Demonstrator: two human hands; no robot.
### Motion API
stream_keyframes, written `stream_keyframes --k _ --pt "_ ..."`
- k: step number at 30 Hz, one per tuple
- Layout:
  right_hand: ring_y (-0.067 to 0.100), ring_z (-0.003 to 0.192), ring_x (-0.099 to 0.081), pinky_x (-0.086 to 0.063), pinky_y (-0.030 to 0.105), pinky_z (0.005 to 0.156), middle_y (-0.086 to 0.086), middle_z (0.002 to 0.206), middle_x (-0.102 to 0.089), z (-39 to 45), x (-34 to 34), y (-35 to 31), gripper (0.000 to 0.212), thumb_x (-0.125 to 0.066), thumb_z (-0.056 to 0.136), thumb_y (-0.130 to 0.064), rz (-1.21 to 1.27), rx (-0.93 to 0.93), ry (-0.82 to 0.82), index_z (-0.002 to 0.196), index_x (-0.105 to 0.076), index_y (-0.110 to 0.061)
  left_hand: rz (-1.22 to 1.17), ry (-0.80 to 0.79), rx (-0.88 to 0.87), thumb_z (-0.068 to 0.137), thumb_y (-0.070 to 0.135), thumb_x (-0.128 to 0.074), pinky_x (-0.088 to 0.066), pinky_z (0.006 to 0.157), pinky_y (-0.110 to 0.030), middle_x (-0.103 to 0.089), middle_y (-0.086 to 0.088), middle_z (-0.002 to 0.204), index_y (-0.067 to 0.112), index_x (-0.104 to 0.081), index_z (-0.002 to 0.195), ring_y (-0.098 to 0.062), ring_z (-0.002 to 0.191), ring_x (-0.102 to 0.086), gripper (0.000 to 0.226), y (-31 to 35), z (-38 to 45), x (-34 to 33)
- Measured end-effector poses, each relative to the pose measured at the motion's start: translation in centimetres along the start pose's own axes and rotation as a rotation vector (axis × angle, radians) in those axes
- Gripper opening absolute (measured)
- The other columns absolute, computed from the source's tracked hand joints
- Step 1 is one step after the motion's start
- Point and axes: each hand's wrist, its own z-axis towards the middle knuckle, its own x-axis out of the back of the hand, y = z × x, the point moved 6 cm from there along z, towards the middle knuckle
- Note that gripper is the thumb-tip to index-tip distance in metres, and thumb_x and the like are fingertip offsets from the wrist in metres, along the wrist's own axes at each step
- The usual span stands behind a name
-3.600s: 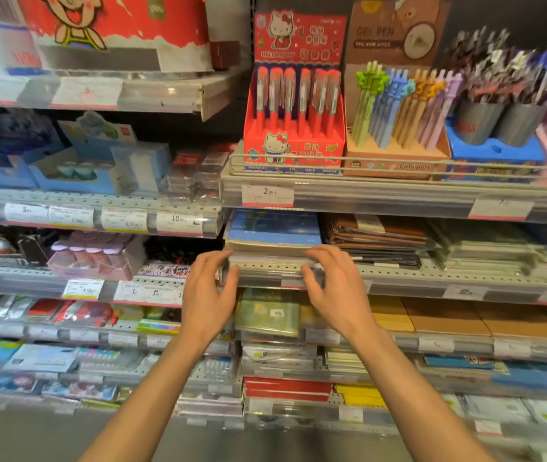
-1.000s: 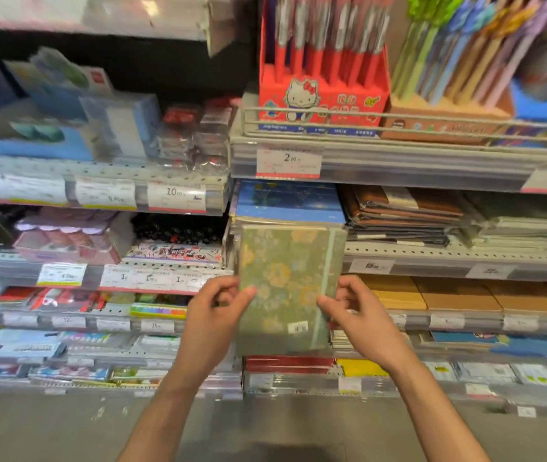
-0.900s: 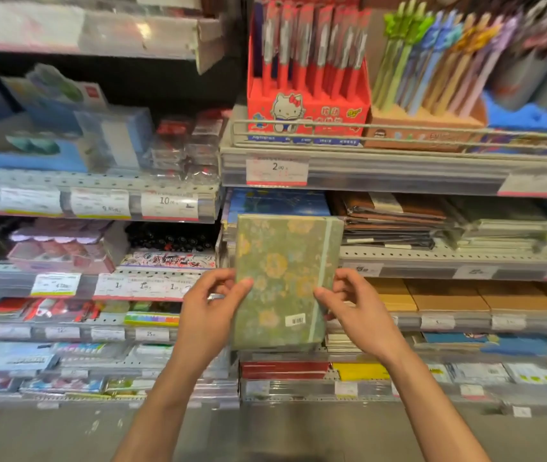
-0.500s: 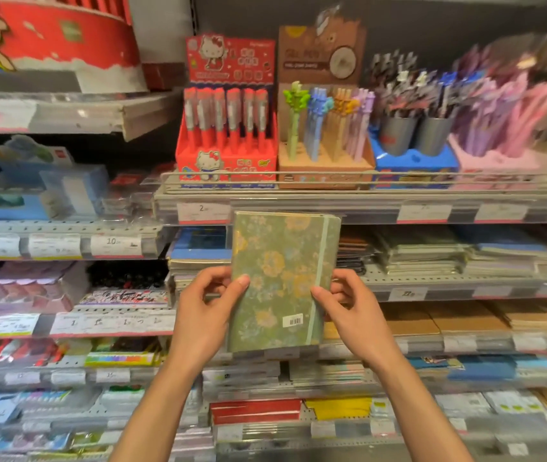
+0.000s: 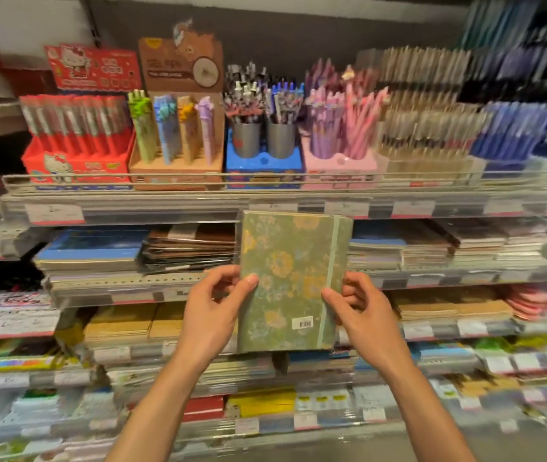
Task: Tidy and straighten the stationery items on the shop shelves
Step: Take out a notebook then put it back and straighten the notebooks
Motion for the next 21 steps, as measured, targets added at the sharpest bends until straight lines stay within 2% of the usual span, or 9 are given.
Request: stream_keyframes --k 4,8,11,13,18,21 --pt "0.018 0.088 -0.069 -0.060 0.034 0.078 0.006 0.099 -0.071 1.3 2.1 0.5 0.022 -0.069 0.090 -0.030 0.052 -0.007 0.028 0.109 -0.060 -0.025 -0.007 -0.046 -0.011 0.084 0.040 -0.070 -0.054 0.075 -0.024 -0.070 0.003 0.096 0.026 -0.070 0.102 -0.015 0.091 -0.065 0.023 0.1 1.4 -2.7" --pt "0.016 0.087 -0.068 -0.060 0.034 0.079 0.006 0.098 -0.070 2.6 3.0 0.8 0.022 -0.070 0.090 -0.031 -0.001 -0.020 0.057 0.110 -0.061 -0.027 -0.049 -0.034 -0.005 0.085 0.036 -0.070 -0.053 0.072 -0.017 -0.069 0.003 0.098 0.023 -0.070 0.104 -0.013 0.094 -0.064 0.023 -0.2 3.2 -4.3" --pt "0.019 0.087 -0.066 -0.060 0.040 0.079 0.006 0.097 -0.068 3.7 4.0 1.1 0.023 -0.071 0.088 -0.036 -0.027 -0.018 0.099 0.108 -0.060 -0.031 -0.082 -0.058 -0.013 0.085 0.039 -0.070 -0.056 0.081 -0.032 -0.069 0.002 0.100 0.024 -0.070 0.104 -0.017 0.097 -0.064 0.024 -0.4 4.3 -5.6" --pt "0.018 0.088 -0.067 -0.060 0.041 0.079 0.004 0.097 -0.069 4.5 4.4 1.3 0.024 -0.071 0.087 -0.036 -0.028 -0.007 0.116 0.107 -0.061 -0.031 -0.087 -0.067 -0.020 0.085 0.040 -0.070 -0.055 0.084 -0.036 -0.069 0.002 0.101 0.025 -0.070 0.103 -0.017 0.098 -0.064 0.023 -0.6 5.2 -6.2" --pt "0.015 0.092 -0.068 -0.060 0.038 0.082 -0.002 0.099 -0.070 6.5 4.5 2.2 0.027 -0.073 0.087 -0.036 0.002 -0.003 0.096 0.110 -0.062 -0.029 -0.090 -0.029 -0.015 0.085 0.037 -0.069 -0.052 0.072 -0.018 -0.068 0.001 0.102 0.022 -0.069 0.105 -0.014 0.097 -0.064 0.025 -0.7 6.2 -7.0" --pt "0.014 0.092 -0.068 -0.060 0.034 0.081 -0.003 0.099 -0.070 7.7 4.7 2.2 0.026 -0.073 0.087 -0.032 0.024 0.020 0.067 0.109 -0.062 -0.029 -0.071 0.027 -0.025 0.086 0.035 -0.069 -0.050 0.071 -0.013 -0.068 0.001 0.100 0.021 -0.069 0.103 -0.014 0.094 -0.064 0.022 -0.6 6.2 -7.2"
